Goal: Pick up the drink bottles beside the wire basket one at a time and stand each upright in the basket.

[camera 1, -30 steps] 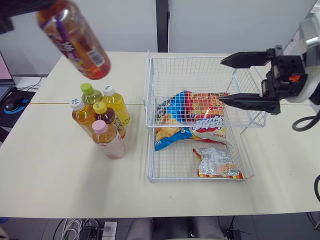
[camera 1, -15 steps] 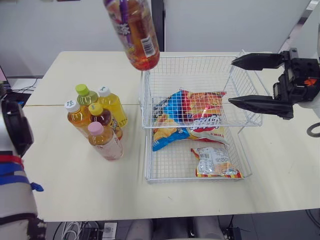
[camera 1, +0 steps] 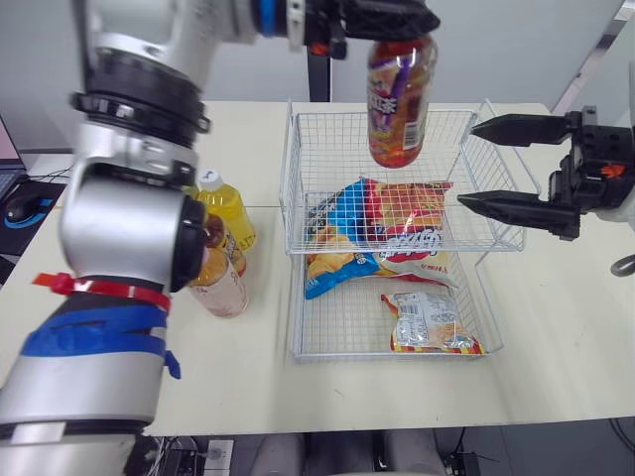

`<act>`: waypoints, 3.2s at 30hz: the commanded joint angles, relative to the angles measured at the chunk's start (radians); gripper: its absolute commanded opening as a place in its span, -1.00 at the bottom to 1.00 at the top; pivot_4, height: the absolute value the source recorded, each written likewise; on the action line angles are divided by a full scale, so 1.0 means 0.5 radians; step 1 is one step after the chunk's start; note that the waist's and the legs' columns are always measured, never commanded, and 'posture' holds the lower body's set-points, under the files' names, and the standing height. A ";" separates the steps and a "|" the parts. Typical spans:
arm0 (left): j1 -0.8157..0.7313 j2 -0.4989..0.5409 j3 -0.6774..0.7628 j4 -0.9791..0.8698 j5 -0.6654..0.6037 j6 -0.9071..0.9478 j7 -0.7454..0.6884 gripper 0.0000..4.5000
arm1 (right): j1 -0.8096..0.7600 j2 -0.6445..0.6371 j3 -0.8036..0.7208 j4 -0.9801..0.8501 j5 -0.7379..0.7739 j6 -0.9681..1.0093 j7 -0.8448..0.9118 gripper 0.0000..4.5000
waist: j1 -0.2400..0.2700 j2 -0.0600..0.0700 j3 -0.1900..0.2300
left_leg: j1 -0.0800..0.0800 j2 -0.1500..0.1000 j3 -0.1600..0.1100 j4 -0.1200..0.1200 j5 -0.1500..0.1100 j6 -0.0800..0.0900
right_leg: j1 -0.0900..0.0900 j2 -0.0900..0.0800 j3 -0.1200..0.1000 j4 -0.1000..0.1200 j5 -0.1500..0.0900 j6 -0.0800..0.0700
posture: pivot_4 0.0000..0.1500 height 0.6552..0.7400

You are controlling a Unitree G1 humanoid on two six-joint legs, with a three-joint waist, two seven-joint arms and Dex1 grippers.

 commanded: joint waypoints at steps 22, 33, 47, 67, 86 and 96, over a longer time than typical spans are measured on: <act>-0.305 -0.475 0.279 0.733 0.297 -0.439 0.265 -0.39 | 0.263 -0.174 -0.438 -0.107 0.035 0.037 -0.232 1.00 | 0.001 0.000 0.000 | 0.000 -0.002 0.003 0.000 0.000 0.000 | -0.003 0.000 0.003 0.008 0.000 0.001 | 1.00 1.00; -0.300 -0.458 0.286 0.692 0.366 -0.456 0.217 0.98 | 0.305 -0.205 -0.465 -0.058 -0.041 -0.019 -0.222 1.00 | 0.002 0.000 0.000 | 0.000 -0.002 0.003 0.001 0.000 0.000 | -0.003 0.000 0.003 0.010 0.000 0.001 | 1.00 1.00; -0.355 -0.211 0.400 0.529 0.318 -0.292 0.133 0.98 | 0.320 -0.234 -0.469 -0.058 -0.040 -0.021 -0.219 1.00 | 0.001 0.001 0.000 | 0.000 -0.001 0.003 0.001 0.000 0.000 | -0.003 0.000 0.003 0.011 -0.001 0.001 | 1.00 1.00; 0.475 0.654 0.699 -1.287 -0.139 0.878 0.139 0.98 | 0.194 -0.203 -0.334 -0.130 0.116 -0.081 -0.084 1.00 | -0.020 0.003 -0.001 | 0.003 0.002 0.003 0.004 0.001 -0.001 | -0.005 0.001 0.005 0.021 -0.001 0.001 | 1.00 1.00; 2.268 1.432 2.024 -2.026 -0.330 1.055 0.466 0.98 | -0.368 0.324 0.423 0.011 0.051 -0.124 0.089 1.00 | 0.007 0.003 -0.001 | 0.004 0.005 -0.002 0.021 0.000 -0.001 | 0.002 0.002 -0.001 0.024 0.000 0.000 | 1.00 1.00; 3.246 1.049 2.474 -2.209 -0.364 0.826 0.412 0.98 | -0.556 0.459 0.647 0.057 -0.190 -0.057 -0.001 1.00 | 0.003 0.010 -0.007 | 0.025 0.002 0.008 0.001 0.000 -0.001 | 0.010 -0.018 0.002 0.018 0.001 -0.003 | 1.00 1.00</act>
